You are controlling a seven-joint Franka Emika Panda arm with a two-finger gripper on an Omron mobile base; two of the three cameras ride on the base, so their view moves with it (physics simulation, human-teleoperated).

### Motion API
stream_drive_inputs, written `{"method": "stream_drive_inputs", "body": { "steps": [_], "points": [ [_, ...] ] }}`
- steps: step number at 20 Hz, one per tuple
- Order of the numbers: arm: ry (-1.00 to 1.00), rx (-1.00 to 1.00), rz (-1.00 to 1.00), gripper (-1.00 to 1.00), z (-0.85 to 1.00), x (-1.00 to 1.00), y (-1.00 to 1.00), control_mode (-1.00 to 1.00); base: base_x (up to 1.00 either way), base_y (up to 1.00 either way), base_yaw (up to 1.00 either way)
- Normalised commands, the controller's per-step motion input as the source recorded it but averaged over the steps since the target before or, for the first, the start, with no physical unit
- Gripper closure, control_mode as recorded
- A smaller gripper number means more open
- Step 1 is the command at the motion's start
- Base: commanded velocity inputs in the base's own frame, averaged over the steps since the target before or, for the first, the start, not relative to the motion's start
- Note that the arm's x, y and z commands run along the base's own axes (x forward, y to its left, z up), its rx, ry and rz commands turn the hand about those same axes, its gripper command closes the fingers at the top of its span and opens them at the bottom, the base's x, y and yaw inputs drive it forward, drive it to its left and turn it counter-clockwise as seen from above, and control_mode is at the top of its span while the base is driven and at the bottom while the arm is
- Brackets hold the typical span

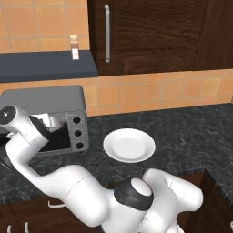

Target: Pick up the kebab skewer and baguette bread, and place them inside the toaster oven. Close the toaster oven door and start by setting the timer.

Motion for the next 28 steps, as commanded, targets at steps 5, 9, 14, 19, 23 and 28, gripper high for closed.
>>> {"method": "stream_drive_inputs", "body": {
  "steps": [5,9,14,19,23,28],
  "points": [
    [-0.02,0.08,0.0,-1.0,-0.02,0.91,-0.01,-1.0,0.0,0.0,0.0],
    [-0.12,0.06,0.0,-1.0,-0.45,0.58,-0.01,-1.0,0.0,0.0,0.0],
    [-0.14,0.06,0.02,-1.0,-0.4,0.33,0.0,-1.0,0.0,0.0,0.0],
    [-0.11,0.1,0.03,-1.0,-0.11,-0.1,-0.28,-1.0,0.0,0.0,0.0],
    [-0.06,0.16,0.03,-1.0,-0.19,-0.46,-0.78,-1.0,0.0,0.0,0.0],
    [-0.07,0.19,0.03,-1.0,-0.07,-0.61,-0.44,-1.0,0.0,0.0,0.0]
  ]
}}
